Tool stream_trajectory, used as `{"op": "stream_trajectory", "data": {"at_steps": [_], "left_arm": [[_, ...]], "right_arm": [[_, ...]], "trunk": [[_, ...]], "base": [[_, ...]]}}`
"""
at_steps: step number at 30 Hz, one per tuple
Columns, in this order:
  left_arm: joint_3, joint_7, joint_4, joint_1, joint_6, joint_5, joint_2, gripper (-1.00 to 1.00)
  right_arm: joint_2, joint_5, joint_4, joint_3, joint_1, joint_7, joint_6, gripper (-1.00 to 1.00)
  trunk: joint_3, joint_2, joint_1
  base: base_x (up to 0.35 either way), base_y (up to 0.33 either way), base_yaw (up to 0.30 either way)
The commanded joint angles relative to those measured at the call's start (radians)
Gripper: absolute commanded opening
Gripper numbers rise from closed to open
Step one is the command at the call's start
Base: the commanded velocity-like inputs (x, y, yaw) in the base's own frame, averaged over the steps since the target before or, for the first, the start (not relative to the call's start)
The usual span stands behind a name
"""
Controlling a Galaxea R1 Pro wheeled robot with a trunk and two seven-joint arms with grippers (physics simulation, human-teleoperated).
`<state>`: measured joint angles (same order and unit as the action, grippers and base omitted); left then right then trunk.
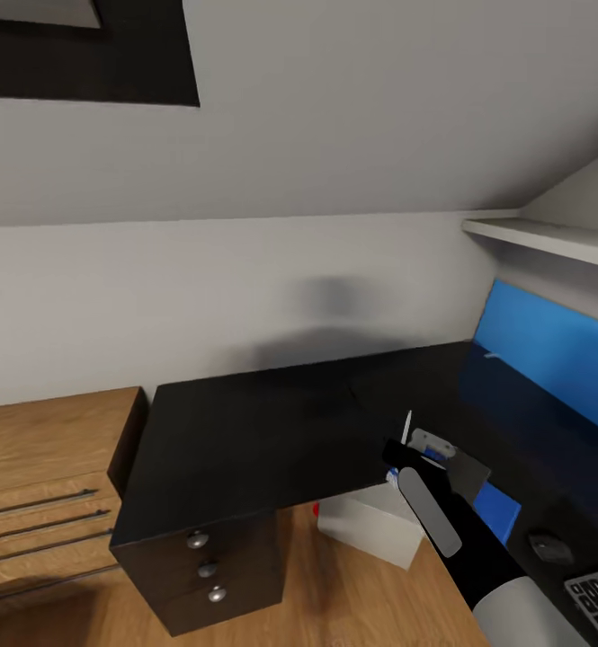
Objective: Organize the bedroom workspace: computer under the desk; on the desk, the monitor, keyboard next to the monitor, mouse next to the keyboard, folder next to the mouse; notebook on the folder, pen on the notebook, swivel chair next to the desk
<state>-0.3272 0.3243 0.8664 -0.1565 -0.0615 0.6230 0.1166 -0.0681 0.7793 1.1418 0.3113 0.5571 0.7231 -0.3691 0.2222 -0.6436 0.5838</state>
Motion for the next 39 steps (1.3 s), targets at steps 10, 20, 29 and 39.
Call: {"op": "stream_trajectory", "data": {"at_steps": [10, 20, 29, 39], "left_arm": [[-0.006, 0.008, 0.002, 0.0, -0.006, 0.011, 0.001, 1.0], [-0.006, 0.008, 0.002, 0.0, -0.007, 0.011, 0.002, 1.0], [-0.006, 0.005, 0.003, 0.0, -0.007, 0.009, 0.003, 1.0], [-0.007, 0.005, 0.007, 0.0, -0.015, 0.008, 0.002, 1.0]], "right_arm": [[-0.001, 0.005, 0.001, 0.004, 0.001, 0.007, -0.004, -1.0], [-0.001, 0.005, 0.001, 0.005, 0.001, 0.007, -0.004, -1.0], [-0.001, 0.003, -0.006, 0.006, 0.001, 0.007, -0.004, -1.0], [0.001, -0.057, -0.035, 0.008, 0.002, -0.001, -0.002, -1.0]], "trunk": [[0.001, -0.001, 0.0], [0.001, -0.001, 0.0], [0.001, -0.001, 0.0], [0.001, -0.001, 0.0]], "base": [[0.0, 0.0, -0.299], [0.0, 0.0, -0.299], [0.0, 0.0, -0.124], [0.001, 0.0, -0.003]]}}
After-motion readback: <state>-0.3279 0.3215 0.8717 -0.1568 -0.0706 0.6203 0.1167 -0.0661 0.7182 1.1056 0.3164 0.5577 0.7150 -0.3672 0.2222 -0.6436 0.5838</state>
